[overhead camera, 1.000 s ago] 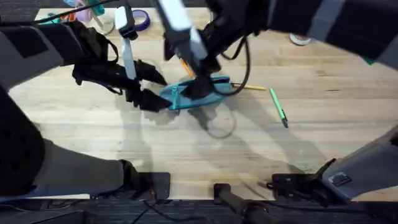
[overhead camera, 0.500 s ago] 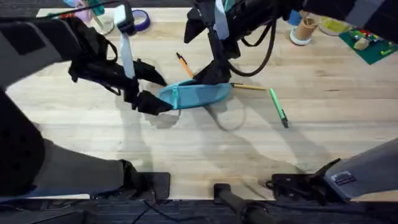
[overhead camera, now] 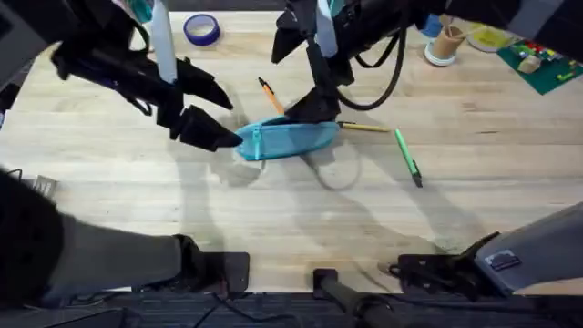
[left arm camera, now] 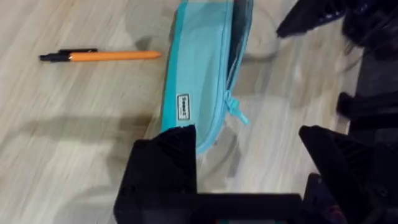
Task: Unzip the bag, pick up the pens from the table one at a time and place them inside, then zip the bag closed.
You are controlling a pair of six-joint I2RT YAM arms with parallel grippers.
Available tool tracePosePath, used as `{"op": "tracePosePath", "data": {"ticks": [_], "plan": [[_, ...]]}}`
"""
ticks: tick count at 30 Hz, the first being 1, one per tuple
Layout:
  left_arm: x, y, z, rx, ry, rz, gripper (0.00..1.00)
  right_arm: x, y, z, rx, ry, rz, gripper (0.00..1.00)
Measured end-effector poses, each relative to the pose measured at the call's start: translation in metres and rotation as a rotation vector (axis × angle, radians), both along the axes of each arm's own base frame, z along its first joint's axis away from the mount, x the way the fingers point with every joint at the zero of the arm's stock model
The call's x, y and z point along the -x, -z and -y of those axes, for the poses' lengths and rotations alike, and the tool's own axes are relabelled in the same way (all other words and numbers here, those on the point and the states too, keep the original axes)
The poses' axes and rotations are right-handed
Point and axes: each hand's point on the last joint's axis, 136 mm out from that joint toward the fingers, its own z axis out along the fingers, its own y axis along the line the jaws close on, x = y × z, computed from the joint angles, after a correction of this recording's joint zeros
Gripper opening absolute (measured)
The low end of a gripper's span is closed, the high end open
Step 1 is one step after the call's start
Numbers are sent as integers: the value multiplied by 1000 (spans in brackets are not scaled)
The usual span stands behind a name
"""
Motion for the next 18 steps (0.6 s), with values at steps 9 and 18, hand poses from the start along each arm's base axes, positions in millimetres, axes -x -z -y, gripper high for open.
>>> {"op": "tracePosePath", "data": {"ticks": [9, 18], "plan": [[14, -52, -13, -178, -138, 171, 997, -10, 0, 11, 0, 37, -3, 995], [44, -86, -10, -272, -319, 223, 997, -12, 0, 12, -2, 45, -1, 996]]}}
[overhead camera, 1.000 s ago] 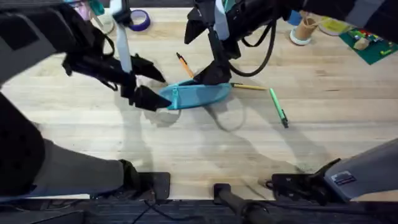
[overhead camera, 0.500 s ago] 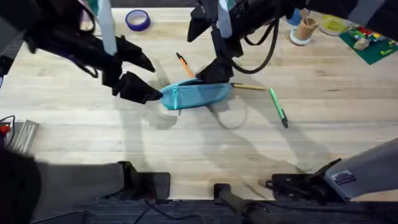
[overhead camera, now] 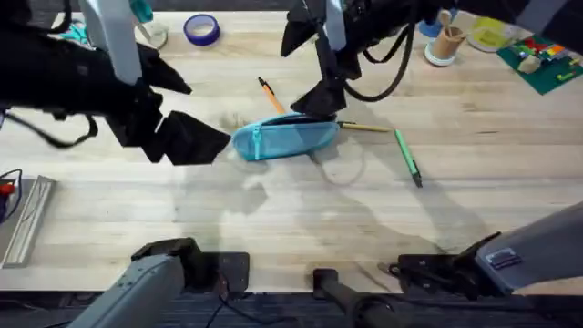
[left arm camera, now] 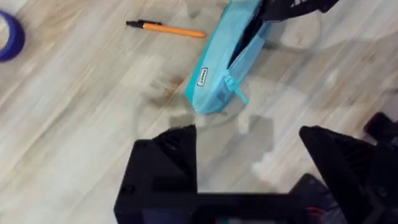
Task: Unzip the bag, pick up the pens from the table one at a time and place them inside, then zip the bag closed.
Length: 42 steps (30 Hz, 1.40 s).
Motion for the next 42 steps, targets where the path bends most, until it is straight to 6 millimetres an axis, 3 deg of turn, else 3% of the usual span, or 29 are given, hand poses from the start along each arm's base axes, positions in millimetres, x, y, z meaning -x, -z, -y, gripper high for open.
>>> {"op": "tracePosePath", "data": {"ticks": [6, 12, 19, 27, 31, 32, 34, 40, 42], "plan": [[12, -8, 3, 10, -103, -12, 996, 0, 0, 0, 0, 0, 0, 996], [11, -6, 1, 17, -147, -37, 995, 3, 2, 2, 10, 1, -17, 996], [8, -2, -1, 17, -163, -66, 995, 7, 8, 17, 99, 108, -110, 996], [4, 3, -2, 14, -170, -95, 994, 4, -41, 29, 143, 168, -70, 994], [4, 4, -2, 13, -170, -97, 995, 3, -53, 32, 153, 179, -50, 981], [4, 4, -2, 13, -170, -97, 995, 3, -54, 33, 155, 181, -47, 941], [4, 4, -2, 13, -170, -97, 995, 2, -54, 33, 159, 187, -46, 759], [4, 4, -2, 13, -170, -97, 995, 1, -53, 35, 170, 182, -35, 66], [4, 4, -2, 13, -170, -97, 995, 2, -52, 36, 173, 179, -36, 33]]}}
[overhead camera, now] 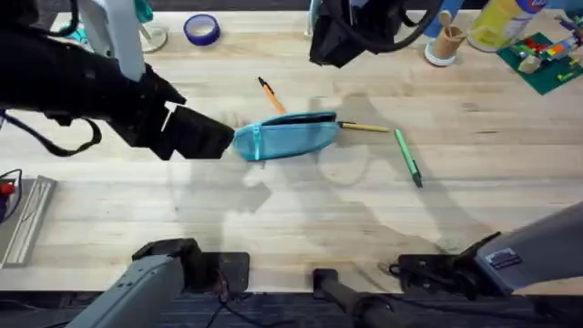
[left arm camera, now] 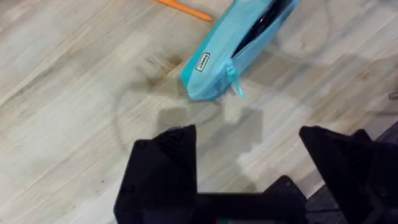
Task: Unzip the bag, pick up the pens from the table one at a time and place them inside, then zip the bag closed.
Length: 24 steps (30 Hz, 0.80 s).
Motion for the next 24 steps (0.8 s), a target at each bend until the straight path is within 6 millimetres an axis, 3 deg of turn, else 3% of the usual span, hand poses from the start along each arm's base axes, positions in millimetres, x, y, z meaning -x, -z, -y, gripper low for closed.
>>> {"op": "tracePosePath", "data": {"ticks": [3, 9, 18, 24], "plan": [[0, 0, 0, 0, 0, 0, 995, 11, 6, 6, 37, -49, -22, 31], [0, 0, 0, 0, 0, 0, 995, 11, 10, 3, 48, -90, -10, 31], [0, 0, 0, 0, 0, 0, 995, 13, 55, -19, 103, -148, -108, 31], [0, 0, 0, 0, 0, 0, 995, 18, 60, -25, 111, -151, -132, 31]]}}
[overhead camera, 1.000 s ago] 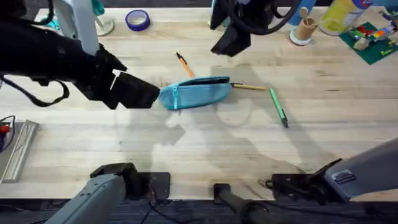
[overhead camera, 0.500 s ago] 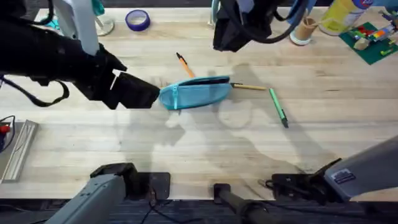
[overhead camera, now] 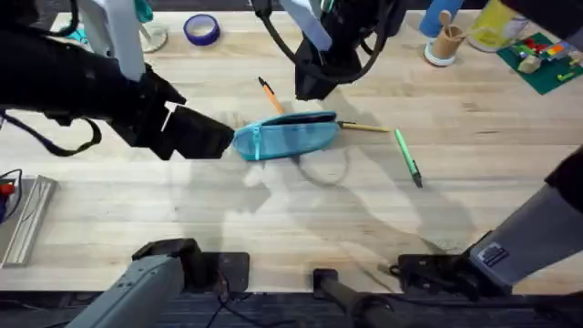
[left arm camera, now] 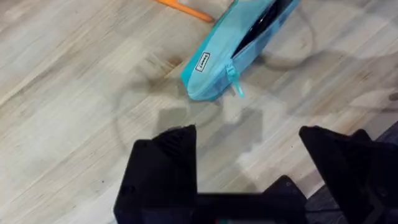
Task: Unzip the bag, pick up the pens from the table one at a time and place them inside, then zip the bag closed.
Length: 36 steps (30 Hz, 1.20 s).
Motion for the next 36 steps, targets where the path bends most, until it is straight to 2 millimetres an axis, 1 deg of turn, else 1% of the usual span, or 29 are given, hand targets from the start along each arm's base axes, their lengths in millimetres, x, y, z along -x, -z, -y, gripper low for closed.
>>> {"op": "tracePosePath", "data": {"ticks": [7, 17, 23, 31, 36], "plan": [[0, 0, 0, 0, 0, 0, 995, 6, 2, 4, 19, 39, -46, 29], [0, 0, 0, 0, 0, 0, 995, 12, 6, 6, 34, 44, -86, 32], [0, 0, 0, 0, 0, 0, 995, 11, 19, 6, 57, 47, -121, 32], [0, 0, 0, 0, 0, 0, 995, 12, 29, 5, 75, 52, -151, 32], [0, 0, 0, 0, 0, 0, 995, 11, 47, 3, 100, 54, -192, 32]]}}
